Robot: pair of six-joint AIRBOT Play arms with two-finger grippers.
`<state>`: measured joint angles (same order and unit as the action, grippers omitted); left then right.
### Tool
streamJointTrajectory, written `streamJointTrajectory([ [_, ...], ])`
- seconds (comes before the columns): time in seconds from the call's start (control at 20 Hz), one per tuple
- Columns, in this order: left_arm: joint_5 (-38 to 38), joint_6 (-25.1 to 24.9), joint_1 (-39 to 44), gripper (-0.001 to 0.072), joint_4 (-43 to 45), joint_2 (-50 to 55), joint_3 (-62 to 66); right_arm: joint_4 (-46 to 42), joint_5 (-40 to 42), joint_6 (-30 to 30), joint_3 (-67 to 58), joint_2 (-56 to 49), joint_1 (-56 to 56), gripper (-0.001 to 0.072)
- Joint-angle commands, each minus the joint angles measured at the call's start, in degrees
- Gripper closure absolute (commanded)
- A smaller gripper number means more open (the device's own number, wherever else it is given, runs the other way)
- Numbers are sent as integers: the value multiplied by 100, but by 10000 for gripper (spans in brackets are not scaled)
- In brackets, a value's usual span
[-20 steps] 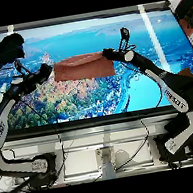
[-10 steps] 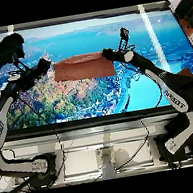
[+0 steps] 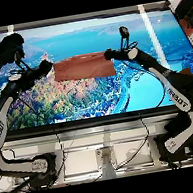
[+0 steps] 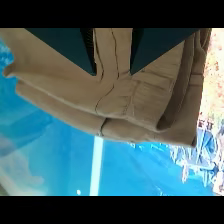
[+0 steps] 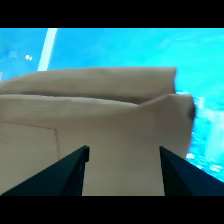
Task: Fold the clothes and pants, and hang the long-sleeved shirts on hangers.
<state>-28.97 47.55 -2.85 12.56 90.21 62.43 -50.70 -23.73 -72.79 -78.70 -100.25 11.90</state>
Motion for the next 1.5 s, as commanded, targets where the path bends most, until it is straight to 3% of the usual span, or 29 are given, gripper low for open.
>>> streamJointTrajectory([
  [0.0,-262,-2,-4,448,352,2,4,175,-1471,-179,-144,7,-664,199],
  [0.2,-476,-2,0,448,352,2,2,723,-3008,-175,-520,-289,-1453,195],
  [0.3,-595,-2,2,448,352,2,4,973,-3379,-291,-706,-568,-1596,113],
  [0.4,-608,-2,0,448,352,2,4,1071,-3635,-433,-892,-874,-1561,84],
  [0.75,-603,-4,-22,448,354,2,4,1252,-3689,-863,-1370,-1620,-1067,81],
  [0.95,-603,-4,-24,448,354,2,4,1910,-3674,-872,-1751,-1976,-807,83],
  [1.1,-603,-4,-24,448,354,2,4,1937,-3567,-874,-1963,-2116,-610,93],
  [1.25,-603,-4,-24,448,354,2,4,1937,-2968,-870,-1963,-2118,-463,221],
  [1.35,-605,-4,-22,448,354,2,4,1932,-2634,-872,-1965,-2118,-400,551],
  [1.4,-608,-9,-22,448,354,2,4,1937,-2540,-868,-1974,-2118,-400,650],
  [1.45,-643,-127,-22,448,356,0,4,1934,-2509,-850,-2011,-2111,-402,697],
])
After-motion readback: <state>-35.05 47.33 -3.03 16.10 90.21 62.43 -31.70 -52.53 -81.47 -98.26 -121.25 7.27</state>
